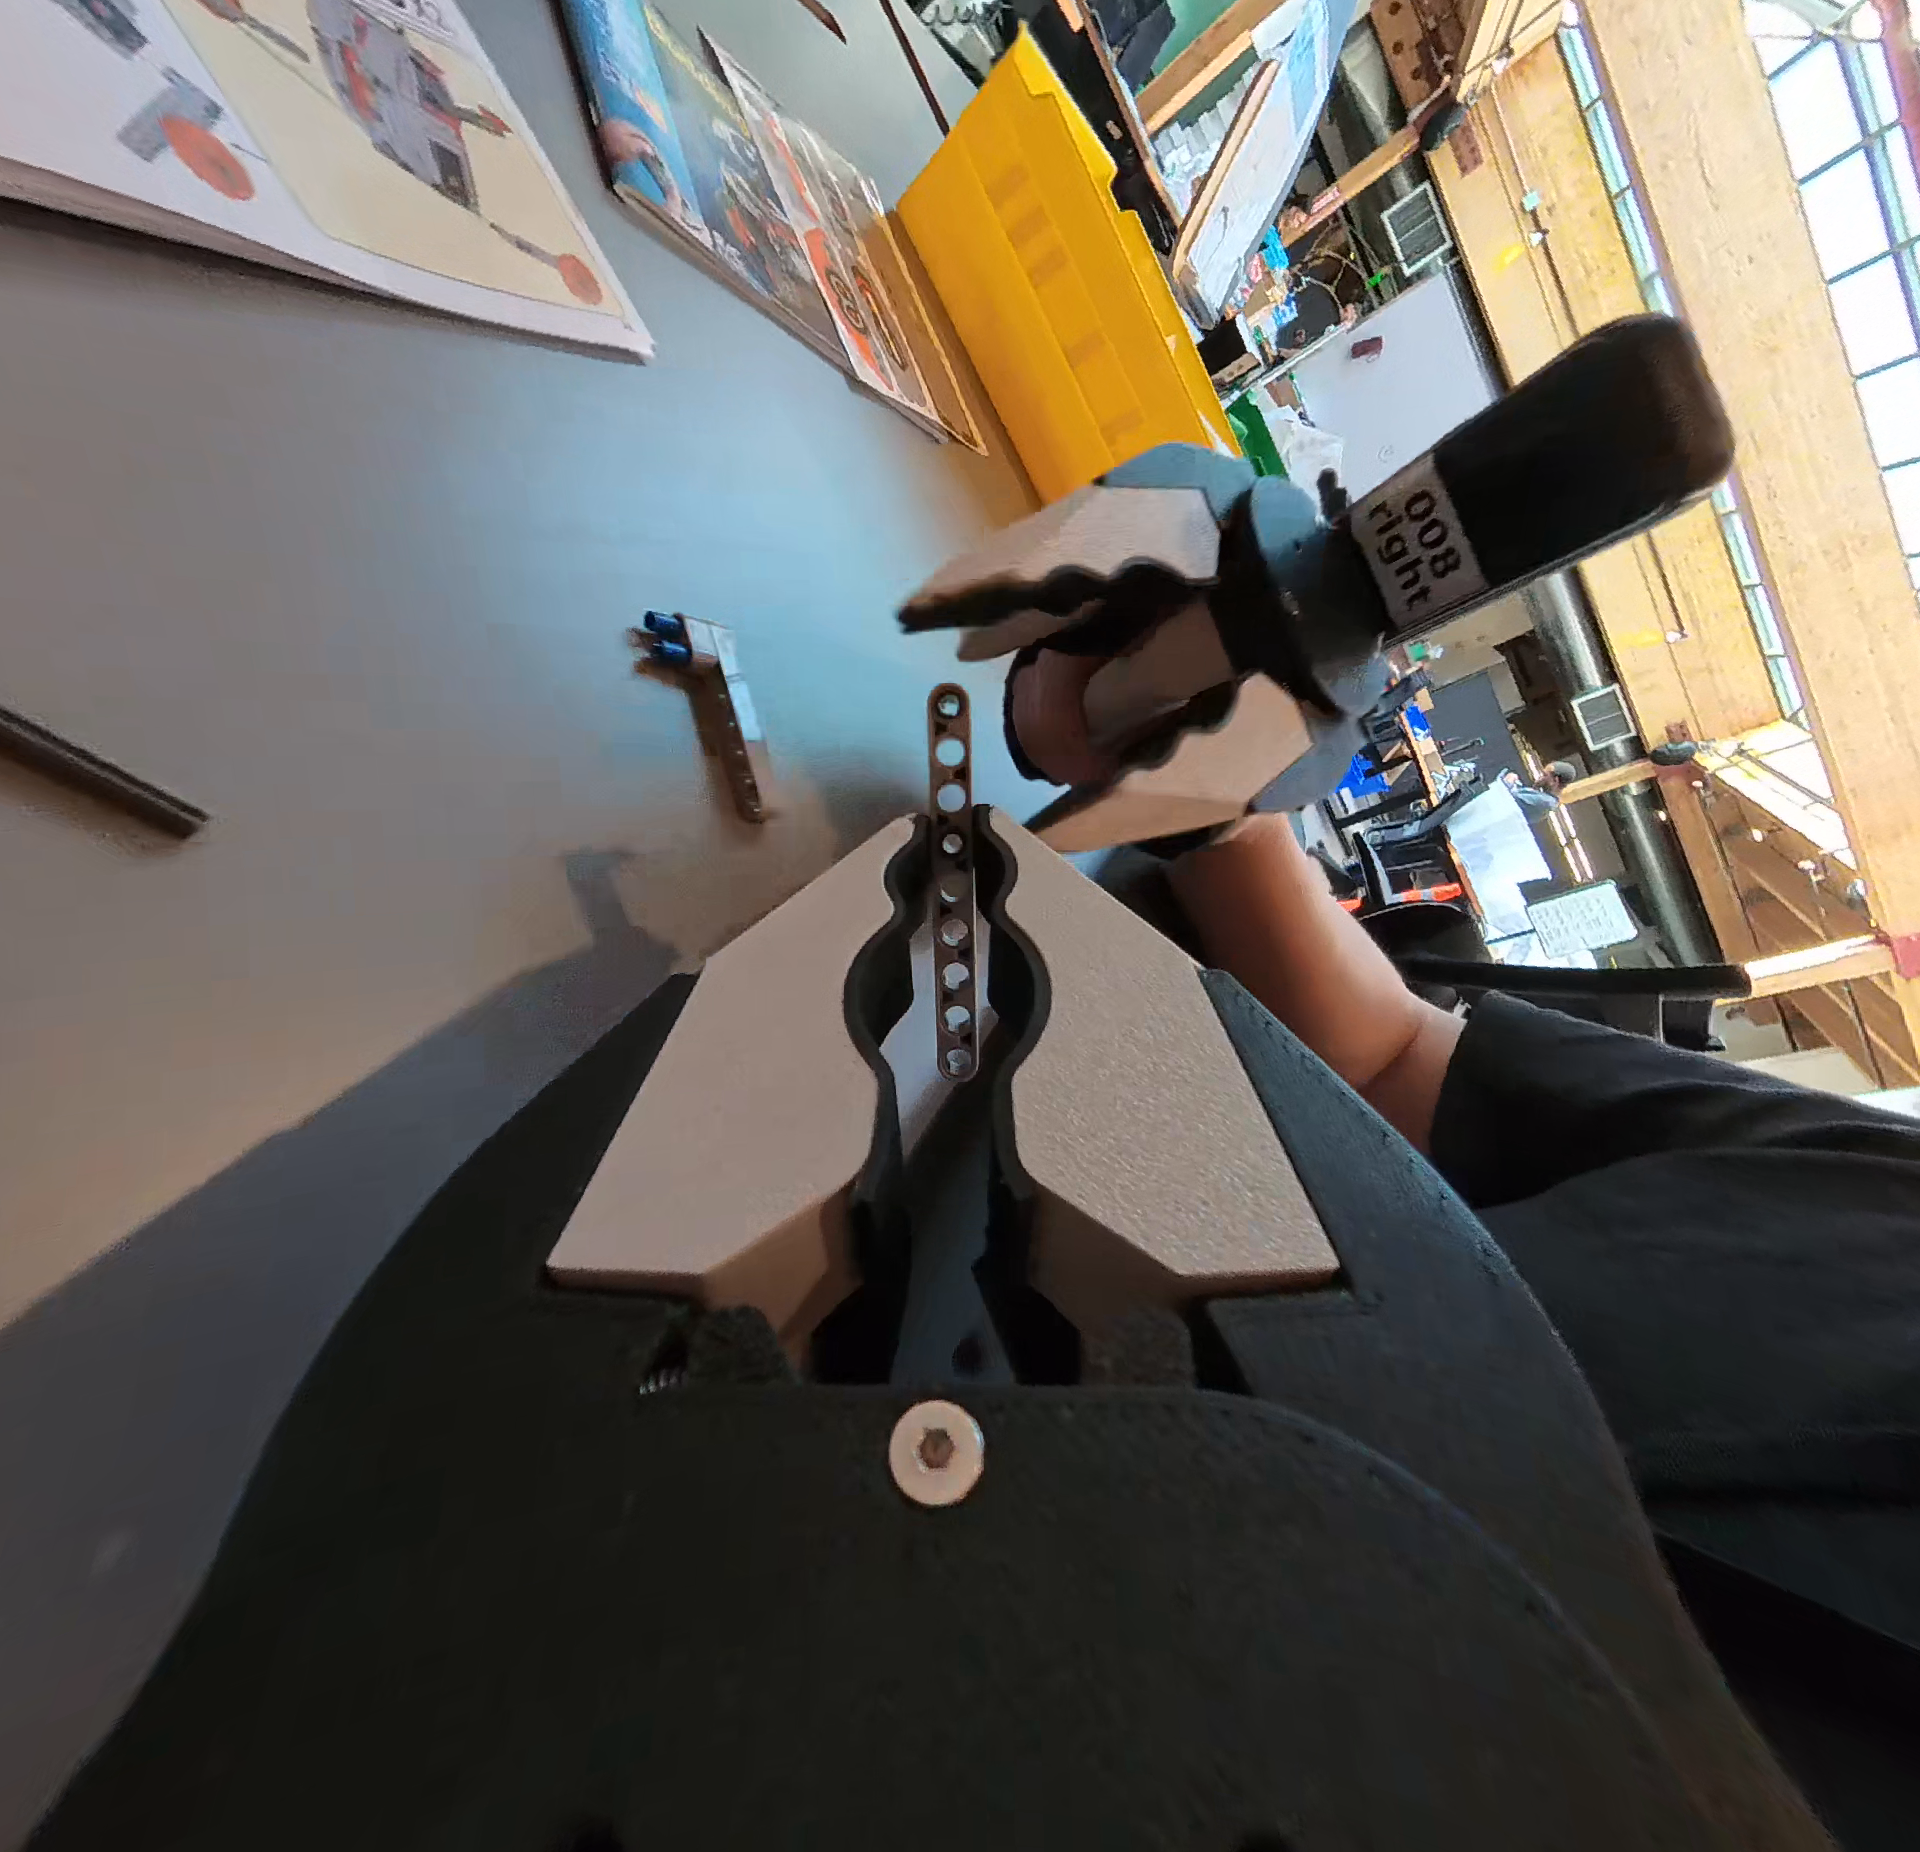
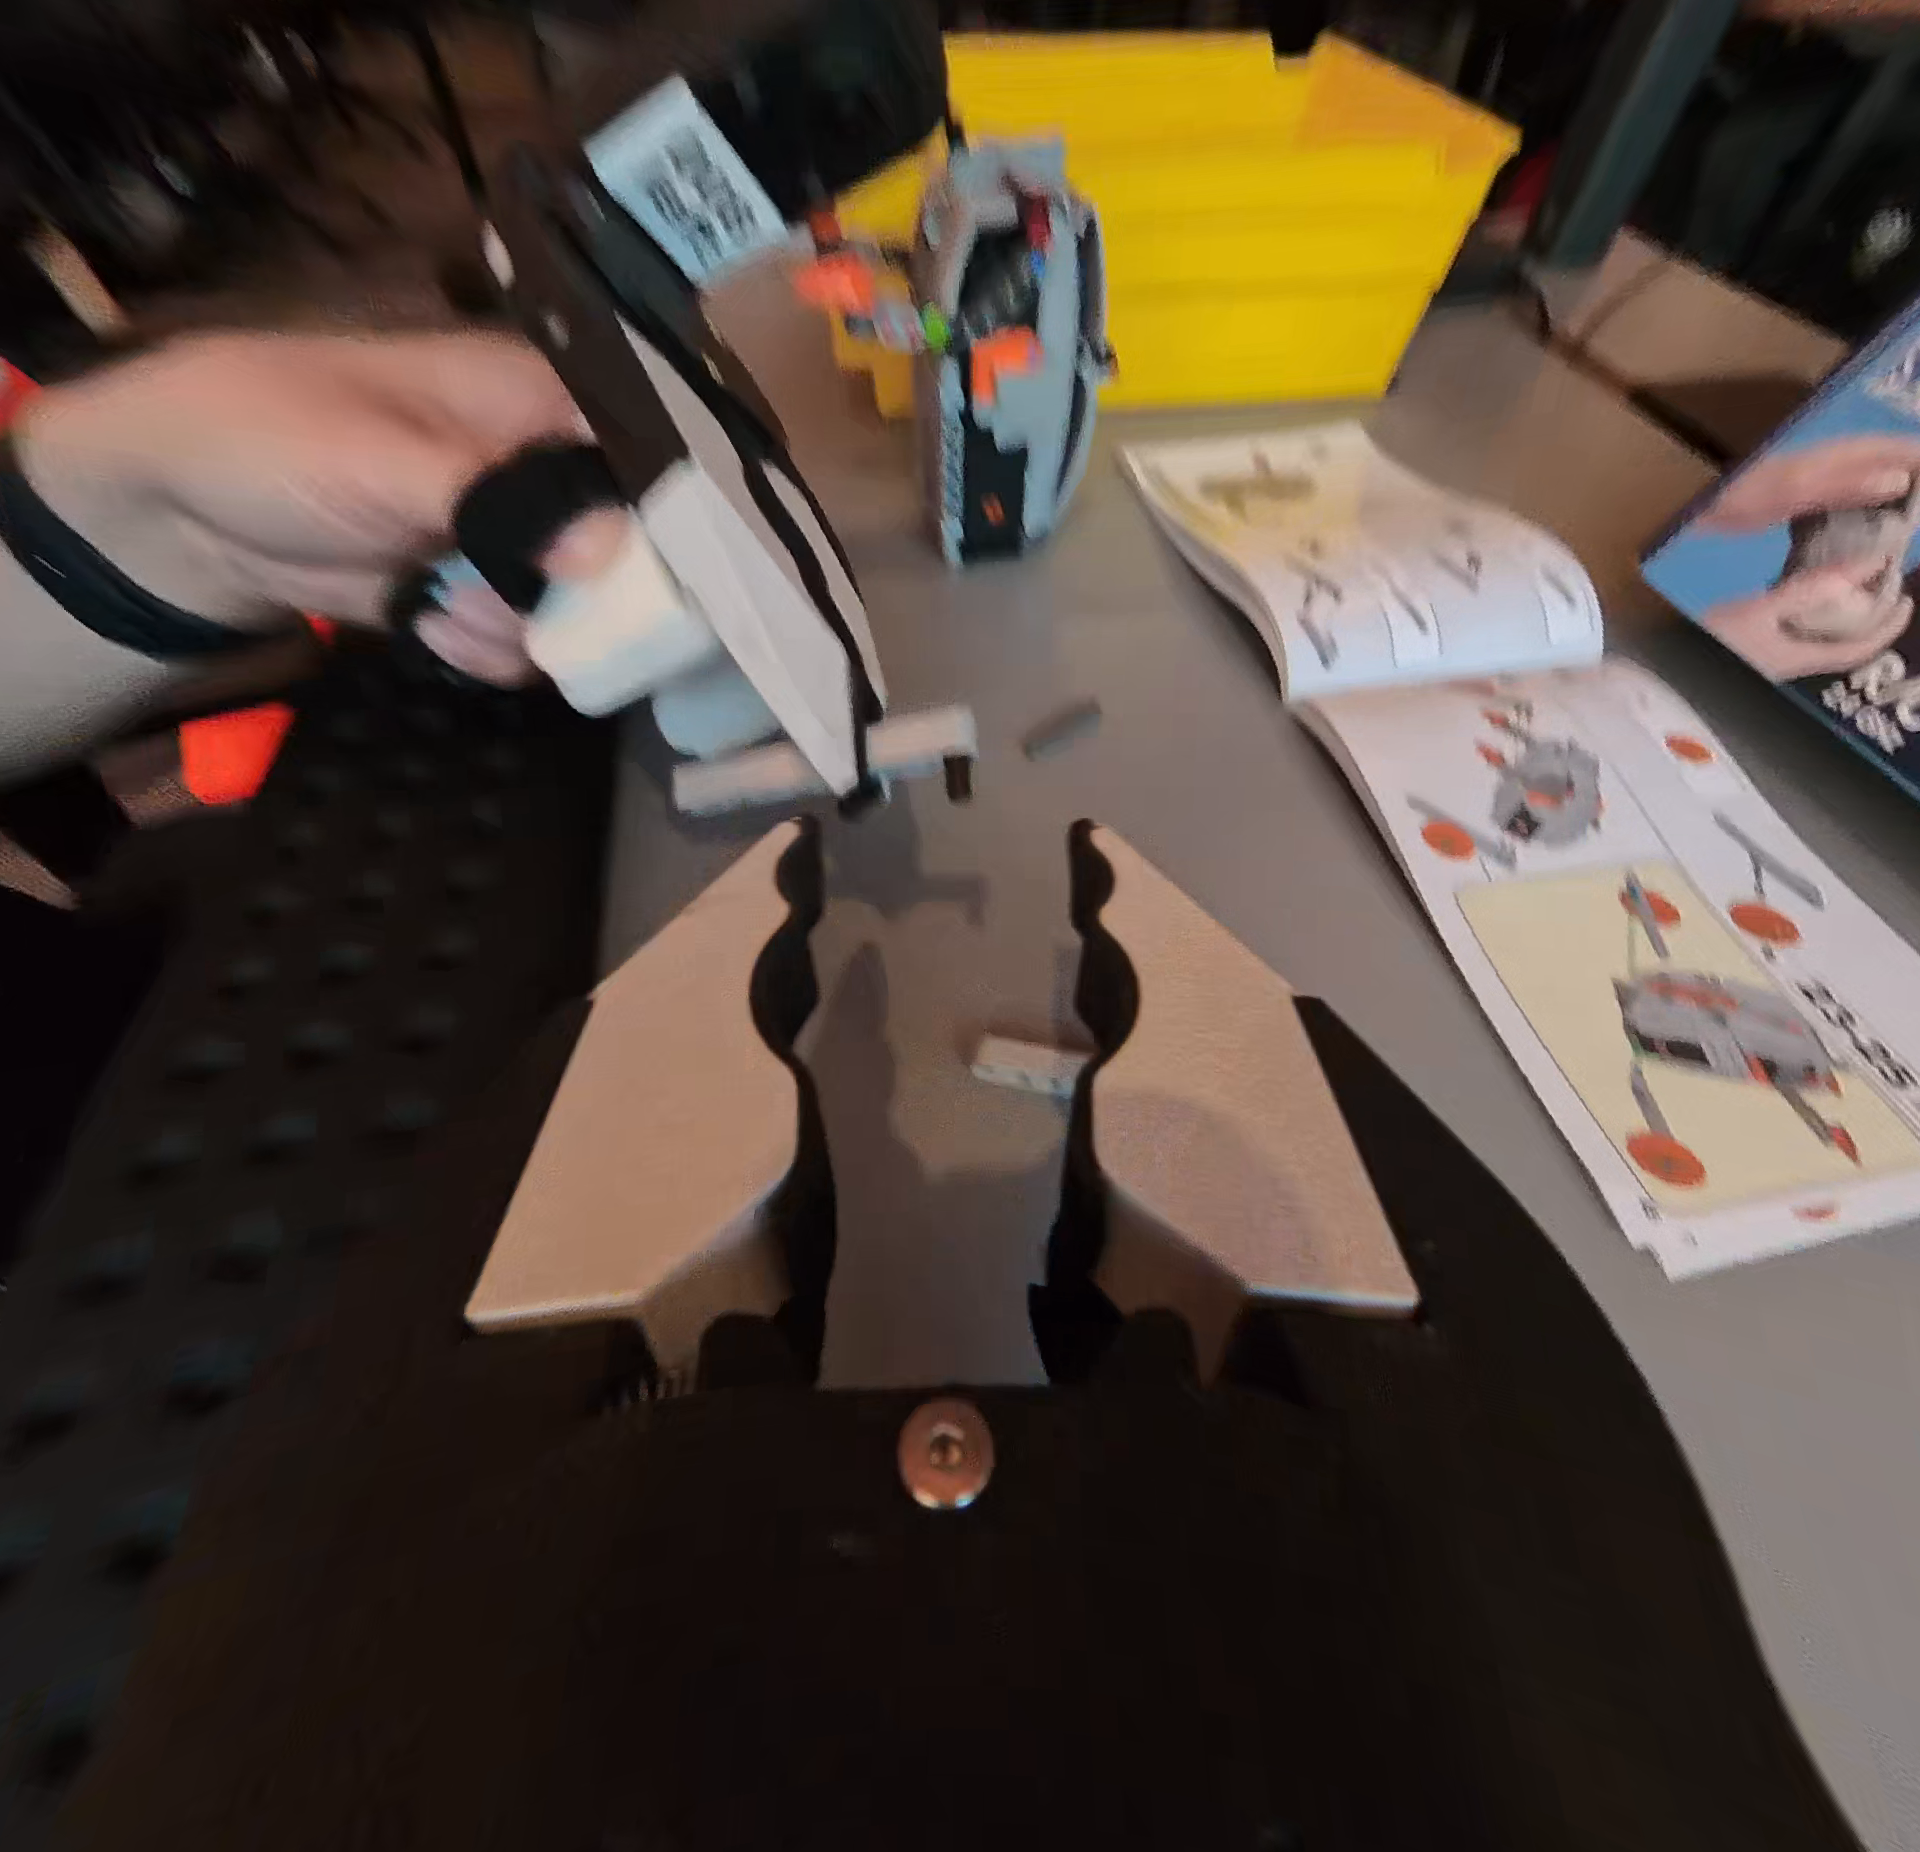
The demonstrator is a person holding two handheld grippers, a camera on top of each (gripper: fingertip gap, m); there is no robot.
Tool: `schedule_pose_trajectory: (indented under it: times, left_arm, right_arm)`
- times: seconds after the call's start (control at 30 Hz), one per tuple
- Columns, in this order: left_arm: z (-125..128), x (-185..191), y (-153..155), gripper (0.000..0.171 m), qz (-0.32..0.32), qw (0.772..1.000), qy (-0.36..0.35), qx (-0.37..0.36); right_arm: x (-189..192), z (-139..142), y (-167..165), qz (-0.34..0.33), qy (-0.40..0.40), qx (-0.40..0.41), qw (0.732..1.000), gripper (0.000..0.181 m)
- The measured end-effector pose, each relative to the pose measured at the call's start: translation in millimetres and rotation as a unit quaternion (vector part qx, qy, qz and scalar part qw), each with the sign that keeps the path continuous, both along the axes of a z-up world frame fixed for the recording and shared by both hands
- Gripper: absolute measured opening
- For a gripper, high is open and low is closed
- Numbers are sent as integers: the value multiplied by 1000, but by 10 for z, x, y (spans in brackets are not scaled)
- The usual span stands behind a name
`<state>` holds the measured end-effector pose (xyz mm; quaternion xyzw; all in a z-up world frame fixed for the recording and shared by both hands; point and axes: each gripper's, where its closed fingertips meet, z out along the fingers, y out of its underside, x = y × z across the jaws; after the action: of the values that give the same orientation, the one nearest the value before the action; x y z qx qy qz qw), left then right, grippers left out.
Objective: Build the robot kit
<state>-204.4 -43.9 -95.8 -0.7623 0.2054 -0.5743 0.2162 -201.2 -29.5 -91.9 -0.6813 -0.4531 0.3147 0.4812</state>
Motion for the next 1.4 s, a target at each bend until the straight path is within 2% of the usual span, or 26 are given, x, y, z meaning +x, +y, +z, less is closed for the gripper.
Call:
schedule_pose_trajectory:
  times: [0.07,0.13,0.27,0.33,0.47,0.53,0.57,0.77,0.97,1.1,1.13,1.2,1.27,1.33,1.4]
  left_arm:
    - [32,28,-40,5,-6,1000,-1,6]
    - [78,38,-68,5,-6,1000,-9,10]
    - [149,59,-106,5,-8,1000,-22,14]
    - [152,85,-143,6,-19,999,-19,18]
    - [190,100,-166,6,-23,999,-31,30]
    - [282,88,-147,21,-19,997,-64,26]
    - [308,78,-125,22,-16,997,-72,25]
    - [326,95,-70,6,-17,997,-55,59]
    - [304,118,-42,6,-19,997,-60,53]
    - [300,111,-47,5,-19,996,-48,74]
    - [292,100,-41,5,-17,996,-41,77]
    - [291,63,-24,5,-9,996,-34,81]
    - [309,7,-3,5,3,996,-35,81]
    - [324,-56,21,5,17,996,-36,80]
    - [324,-98,30,5,22,996,-36,75]
  right_arm:
    - [-9,203,-28,3,43,13,999,29]
    - [23,296,-38,-3,32,70,997,26]
    - [-13,224,-87,0,-36,142,989,18]
    - [-33,199,-81,-5,-51,153,987,6]
    - [-22,243,-102,-6,-50,163,985,3]
    - [-14,299,-131,-5,-41,173,984,2]
    - [-14,317,-140,-5,-39,177,983,2]
    - [-43,280,-145,-5,-49,179,983,2]
    - [-34,261,-134,-7,-55,184,981,2]
    - [-38,262,-136,-6,-56,189,980,3]
    - [-19,286,-139,-4,-52,191,980,8]
    - [162,325,-5,-44,-44,171,983,24]
    - [362,279,112,-89,-11,92,992,43]
    - [429,81,91,-99,1,7,995,65]
    - [444,-242,61,-107,-54,-26,992,85]
